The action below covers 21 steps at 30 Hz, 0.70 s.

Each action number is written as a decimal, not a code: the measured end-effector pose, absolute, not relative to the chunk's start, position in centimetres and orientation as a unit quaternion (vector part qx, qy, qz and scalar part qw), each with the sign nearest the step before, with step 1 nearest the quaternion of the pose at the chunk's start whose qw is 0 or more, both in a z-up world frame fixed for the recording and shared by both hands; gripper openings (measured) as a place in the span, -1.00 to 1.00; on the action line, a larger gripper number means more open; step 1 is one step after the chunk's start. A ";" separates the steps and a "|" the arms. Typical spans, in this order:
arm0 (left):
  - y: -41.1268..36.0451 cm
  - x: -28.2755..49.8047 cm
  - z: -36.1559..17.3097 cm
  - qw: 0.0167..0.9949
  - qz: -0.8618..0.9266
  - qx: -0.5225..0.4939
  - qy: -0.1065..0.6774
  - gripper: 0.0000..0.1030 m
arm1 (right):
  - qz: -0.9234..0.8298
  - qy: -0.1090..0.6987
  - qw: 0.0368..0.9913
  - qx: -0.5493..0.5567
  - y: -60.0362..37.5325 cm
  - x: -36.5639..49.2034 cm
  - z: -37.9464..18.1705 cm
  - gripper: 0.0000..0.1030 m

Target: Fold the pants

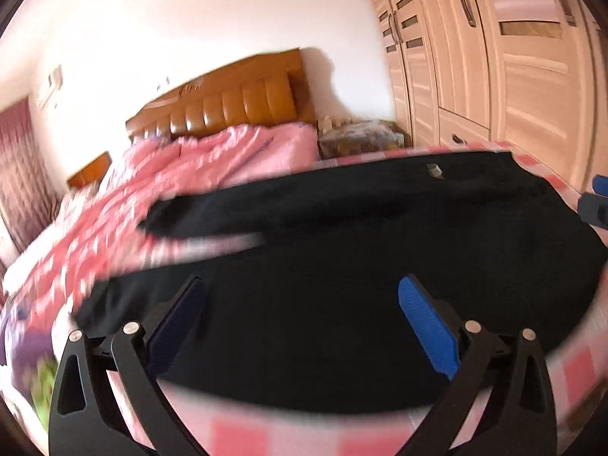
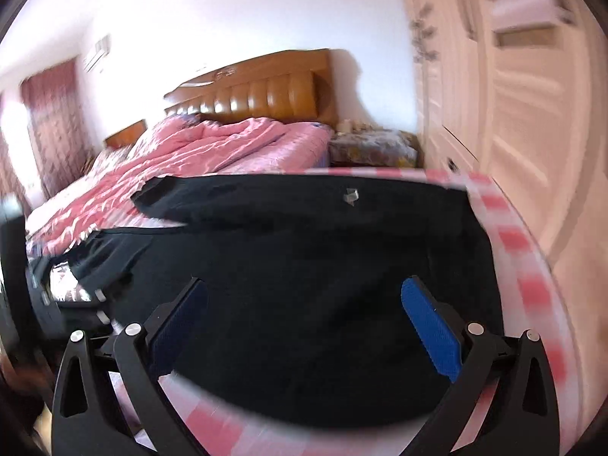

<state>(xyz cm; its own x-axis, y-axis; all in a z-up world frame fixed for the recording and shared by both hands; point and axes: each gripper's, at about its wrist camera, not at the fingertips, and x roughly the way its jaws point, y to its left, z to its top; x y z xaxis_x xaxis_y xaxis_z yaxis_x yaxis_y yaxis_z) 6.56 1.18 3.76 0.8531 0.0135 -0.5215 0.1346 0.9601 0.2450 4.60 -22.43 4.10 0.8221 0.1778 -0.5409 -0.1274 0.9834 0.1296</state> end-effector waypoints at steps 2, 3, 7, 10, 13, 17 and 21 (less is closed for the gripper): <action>1.5 12.9 4.9 0.939 -0.072 0.140 0.304 0.97 | 0.114 0.304 0.946 0.014 -23.0 9.4 4.2 0.92; 1.7 15.2 5.1 0.932 -0.092 0.132 0.325 0.97 | 0.126 0.321 0.939 0.002 -23.5 12.4 4.0 0.92; 2.3 26.9 4.8 0.891 -0.158 0.098 0.413 0.97 | 0.131 0.402 0.906 0.012 -26.3 23.8 2.3 0.92; 2.2 33.3 3.9 0.863 -0.208 0.108 0.447 0.97 | 0.121 0.438 0.890 0.041 -29.2 31.1 1.0 0.92; 2.5 38.2 2.8 0.846 -0.241 0.091 0.467 0.91 | 0.131 0.456 0.880 0.033 -30.6 35.9 -0.6 0.91; 2.0 43.1 1.5 0.835 -0.257 0.097 0.476 0.69 | 0.139 0.470 0.871 -0.036 -30.9 40.5 -2.7 0.91; 1.4 46.7 0.2 0.818 -0.306 0.159 0.461 0.68 | 0.178 0.491 0.851 -0.054 -31.4 43.1 -4.6 0.91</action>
<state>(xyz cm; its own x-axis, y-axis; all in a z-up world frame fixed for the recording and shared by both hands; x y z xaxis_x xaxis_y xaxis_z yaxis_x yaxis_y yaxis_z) 46.67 1.35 0.21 0.3882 -0.3540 -0.8509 0.6471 0.7621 -0.0219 43.05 -31.36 -4.63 0.4552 0.2503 -0.8545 -0.3569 0.9305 0.0825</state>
